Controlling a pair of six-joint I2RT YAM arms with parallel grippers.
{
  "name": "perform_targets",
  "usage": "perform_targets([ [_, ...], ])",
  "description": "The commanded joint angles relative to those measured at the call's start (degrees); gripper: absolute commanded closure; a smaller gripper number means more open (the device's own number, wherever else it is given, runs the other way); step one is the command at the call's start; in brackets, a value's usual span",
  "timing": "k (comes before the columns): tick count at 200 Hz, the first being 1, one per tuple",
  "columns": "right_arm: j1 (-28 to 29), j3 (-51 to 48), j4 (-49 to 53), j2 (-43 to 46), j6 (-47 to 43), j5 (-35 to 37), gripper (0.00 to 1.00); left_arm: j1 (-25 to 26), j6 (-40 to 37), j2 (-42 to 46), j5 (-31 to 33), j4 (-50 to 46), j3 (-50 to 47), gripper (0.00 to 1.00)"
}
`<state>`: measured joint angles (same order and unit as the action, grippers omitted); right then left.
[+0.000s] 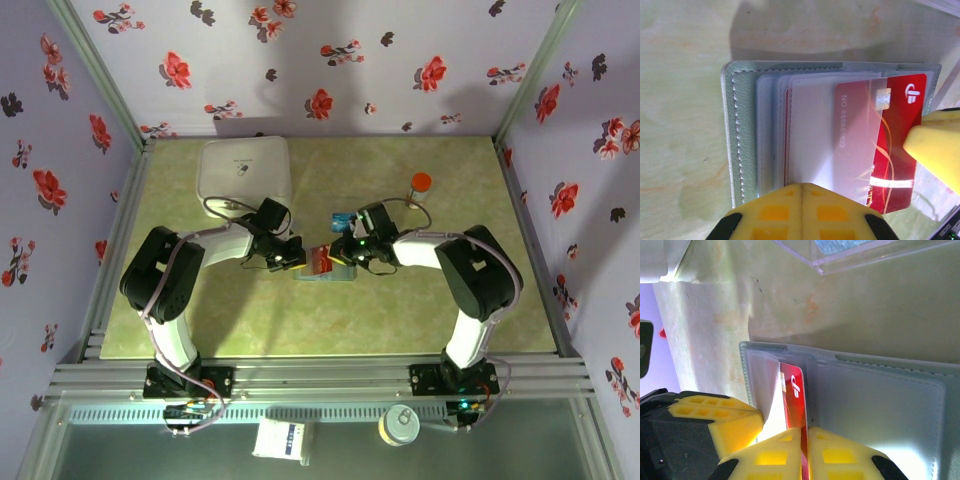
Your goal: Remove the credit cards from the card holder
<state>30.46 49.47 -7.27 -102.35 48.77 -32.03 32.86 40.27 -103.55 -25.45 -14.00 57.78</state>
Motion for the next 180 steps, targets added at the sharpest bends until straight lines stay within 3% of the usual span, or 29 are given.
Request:
perform_targets([
  [1,-0.74,0.36,6.21,3.28,-3.81,2.07,0.89,0.32,-0.48,0.32,1.46,-2.03,-0.08,1.0],
  [74,-1.28,9.84,28.57,7.46,-21.54,8.49,0.94,0.32,0.69,2.6,0.89,-0.07,-0.99,1.0],
  [144,-1.28,23.7,47.33,6.86,-49.5,20.67,1.0,-0.16,-0.04,5.11,0.64,-1.34,0.32,0.99],
  [180,-1.32,31.75,52.62,3.73,-63.93,20.57,1.0,-0.68,-0.28,6.67,0.7,-2.1,-0.2,0.99],
])
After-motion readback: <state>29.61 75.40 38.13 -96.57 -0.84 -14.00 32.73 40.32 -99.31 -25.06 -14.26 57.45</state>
